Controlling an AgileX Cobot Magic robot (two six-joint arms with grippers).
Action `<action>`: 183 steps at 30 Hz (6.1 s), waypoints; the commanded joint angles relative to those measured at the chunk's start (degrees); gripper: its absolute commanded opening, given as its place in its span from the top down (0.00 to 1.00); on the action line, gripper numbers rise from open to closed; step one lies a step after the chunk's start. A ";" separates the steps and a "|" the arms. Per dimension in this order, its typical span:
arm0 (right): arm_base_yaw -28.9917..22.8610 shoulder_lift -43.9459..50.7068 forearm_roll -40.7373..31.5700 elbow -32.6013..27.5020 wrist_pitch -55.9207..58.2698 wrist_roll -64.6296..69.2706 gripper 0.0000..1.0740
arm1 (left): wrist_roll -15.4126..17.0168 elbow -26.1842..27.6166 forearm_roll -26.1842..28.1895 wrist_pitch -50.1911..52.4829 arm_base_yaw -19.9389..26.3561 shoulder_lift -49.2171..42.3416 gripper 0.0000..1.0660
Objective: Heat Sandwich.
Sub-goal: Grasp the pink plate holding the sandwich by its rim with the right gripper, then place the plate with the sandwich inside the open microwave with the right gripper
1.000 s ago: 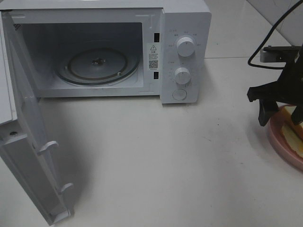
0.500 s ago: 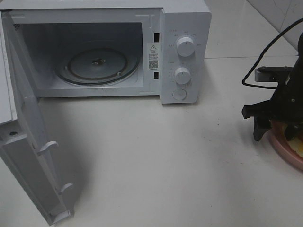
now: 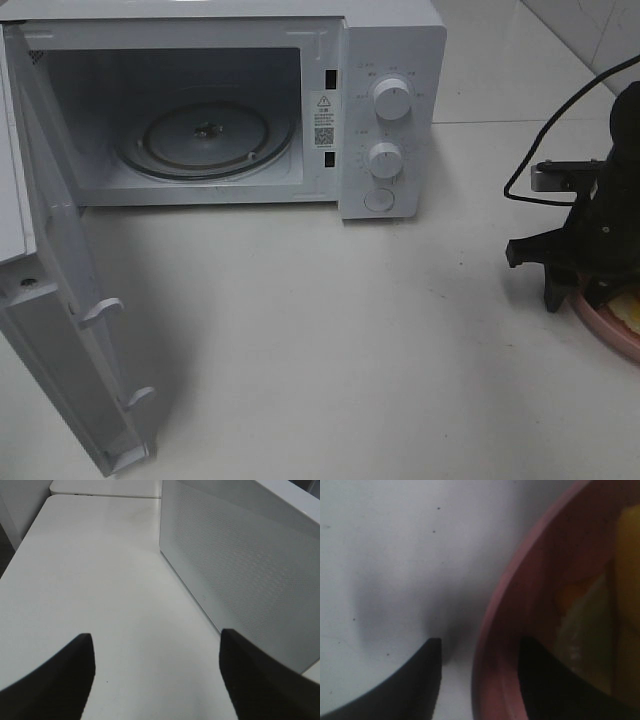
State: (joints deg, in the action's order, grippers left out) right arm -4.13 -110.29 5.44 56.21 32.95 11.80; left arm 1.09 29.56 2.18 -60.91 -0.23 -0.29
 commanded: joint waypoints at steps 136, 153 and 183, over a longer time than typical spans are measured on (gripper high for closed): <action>-54.72 26.30 16.67 -0.57 21.83 -23.15 1.00 | -0.06 -0.06 0.06 -0.29 -0.40 -1.32 0.37; -54.72 25.61 16.67 -0.57 16.16 -51.85 1.00 | -0.06 -0.06 0.06 -0.29 -0.40 -1.32 0.37; -53.86 16.90 12.61 4.07 6.07 -59.36 1.00 | -0.06 -0.06 0.06 -0.29 -0.40 -1.32 0.37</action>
State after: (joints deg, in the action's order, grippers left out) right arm -58.04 -92.99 16.90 59.01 40.68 -46.81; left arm 1.09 29.56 2.18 -60.91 -0.23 -0.29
